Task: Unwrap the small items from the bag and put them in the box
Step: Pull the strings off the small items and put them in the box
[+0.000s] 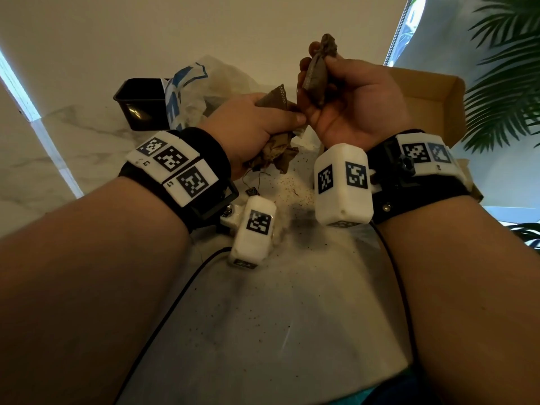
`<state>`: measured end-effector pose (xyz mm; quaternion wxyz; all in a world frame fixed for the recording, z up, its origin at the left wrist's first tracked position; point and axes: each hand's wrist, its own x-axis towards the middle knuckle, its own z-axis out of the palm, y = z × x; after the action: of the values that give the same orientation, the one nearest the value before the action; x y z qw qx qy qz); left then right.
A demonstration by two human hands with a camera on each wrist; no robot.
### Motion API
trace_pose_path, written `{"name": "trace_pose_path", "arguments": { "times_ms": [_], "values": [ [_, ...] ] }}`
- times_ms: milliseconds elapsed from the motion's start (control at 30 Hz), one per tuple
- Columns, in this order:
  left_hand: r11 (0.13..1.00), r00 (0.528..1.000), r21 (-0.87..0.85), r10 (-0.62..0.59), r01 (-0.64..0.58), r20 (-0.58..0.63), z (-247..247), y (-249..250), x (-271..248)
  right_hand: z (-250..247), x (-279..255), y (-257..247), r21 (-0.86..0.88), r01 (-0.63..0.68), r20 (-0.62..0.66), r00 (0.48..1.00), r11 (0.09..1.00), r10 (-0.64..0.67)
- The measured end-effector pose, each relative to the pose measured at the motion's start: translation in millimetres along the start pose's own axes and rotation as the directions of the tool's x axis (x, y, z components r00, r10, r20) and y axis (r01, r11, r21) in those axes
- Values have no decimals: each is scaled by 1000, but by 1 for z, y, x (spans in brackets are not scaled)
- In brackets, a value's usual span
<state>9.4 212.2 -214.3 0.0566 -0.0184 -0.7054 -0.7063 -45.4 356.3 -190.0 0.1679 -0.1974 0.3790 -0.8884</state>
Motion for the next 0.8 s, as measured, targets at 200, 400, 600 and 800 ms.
{"name": "trace_pose_path", "arguments": {
  "times_ms": [200,400,600,800],
  "values": [
    [993,999,119,13,-9,-35,-3,-5,5,-3,1,-3,-26,8,-67,998,1000,-9],
    [996,998,78,55,-52,-37,-6,-4,8,-19,11,-4,-359,-94,-429,900,929,-75],
    [994,994,-57,89,-93,-71,-7,-1,12,-5,14,-3,-758,-245,-298,954,605,13],
    [982,990,-169,62,-83,-124,-4,-6,17,2,3,2,-577,-118,-236,971,808,-27]
  ]
}}
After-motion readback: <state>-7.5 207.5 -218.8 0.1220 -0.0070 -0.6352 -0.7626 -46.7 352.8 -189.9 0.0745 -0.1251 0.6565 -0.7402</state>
